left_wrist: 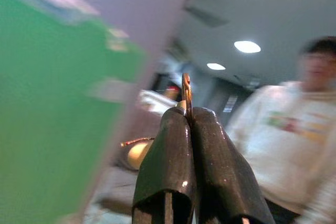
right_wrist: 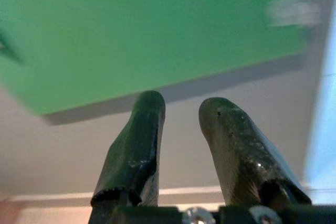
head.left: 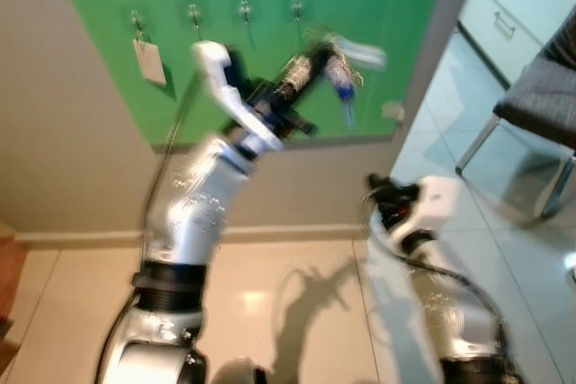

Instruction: Hang keys on a hook

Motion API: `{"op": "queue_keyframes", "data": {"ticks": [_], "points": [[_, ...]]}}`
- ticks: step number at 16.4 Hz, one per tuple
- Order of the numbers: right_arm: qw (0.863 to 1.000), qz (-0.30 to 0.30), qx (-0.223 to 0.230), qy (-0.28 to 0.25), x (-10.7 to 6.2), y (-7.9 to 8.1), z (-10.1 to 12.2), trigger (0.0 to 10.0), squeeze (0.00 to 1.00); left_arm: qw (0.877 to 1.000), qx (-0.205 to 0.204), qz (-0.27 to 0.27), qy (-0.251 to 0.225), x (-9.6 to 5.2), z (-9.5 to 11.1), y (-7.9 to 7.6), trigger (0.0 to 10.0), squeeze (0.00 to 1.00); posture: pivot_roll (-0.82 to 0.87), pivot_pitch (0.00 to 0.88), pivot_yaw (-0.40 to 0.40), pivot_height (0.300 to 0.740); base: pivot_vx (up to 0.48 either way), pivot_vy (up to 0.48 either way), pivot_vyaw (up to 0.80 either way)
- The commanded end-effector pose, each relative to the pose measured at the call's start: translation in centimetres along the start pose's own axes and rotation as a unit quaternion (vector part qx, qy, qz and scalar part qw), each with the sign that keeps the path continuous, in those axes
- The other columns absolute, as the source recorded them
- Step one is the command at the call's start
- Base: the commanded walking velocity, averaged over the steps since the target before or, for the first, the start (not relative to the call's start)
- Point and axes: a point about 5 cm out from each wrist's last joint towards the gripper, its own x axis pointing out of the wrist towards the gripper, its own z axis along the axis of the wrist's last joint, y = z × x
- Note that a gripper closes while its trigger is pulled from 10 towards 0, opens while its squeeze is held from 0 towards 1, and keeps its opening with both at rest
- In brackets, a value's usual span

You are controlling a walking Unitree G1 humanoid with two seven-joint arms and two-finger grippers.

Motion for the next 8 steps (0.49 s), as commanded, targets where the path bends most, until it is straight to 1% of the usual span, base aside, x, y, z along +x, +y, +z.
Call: {"op": "queue_keyframes", "data": {"ticks": [1,2,5,6,8], "points": [[1.000,-0.009,-0.009,-0.005,-0.1,-0.6,0.3,10.0,0.00,1.000,-0.008,-0.008,-0.003,0.5,-0.1,-0.3,10.0,0.00,-0.02,0.086,0.030,0.740,0.345,0.000,0.00],[1.000,-0.009,-0.010,-0.007,-0.1,-0.6,0.4,10.0,0.00,1.000,-0.008,-0.003,-0.006,0.7,0.0,0.1,10.0,0.00,-0.02,0.085,0.035,0.740,0.337,0.000,0.00],[1.000,-0.002,-0.017,-0.018,-0.4,-0.8,0.6,10.0,0.00,1.000,-0.007,0.008,-0.001,0.6,-0.2,0.8,10.0,0.00,-0.03,0.075,0.040,0.740,0.329,0.000,0.00],[0.999,0.006,-0.037,-0.015,-0.6,-0.9,0.6,10.0,0.00,1.000,-0.007,0.012,0.001,0.4,-0.2,1.0,10.0,0.00,-0.03,0.076,0.040,0.740,0.326,0.000,0.80],[1.000,0.014,-0.025,-0.013,-0.7,-0.7,0.3,10.0,0.00,1.000,-0.008,0.018,0.001,0.2,-0.2,1.4,10.0,0.00,-0.02,0.077,0.041,0.740,0.319,0.000,0.80]]}}
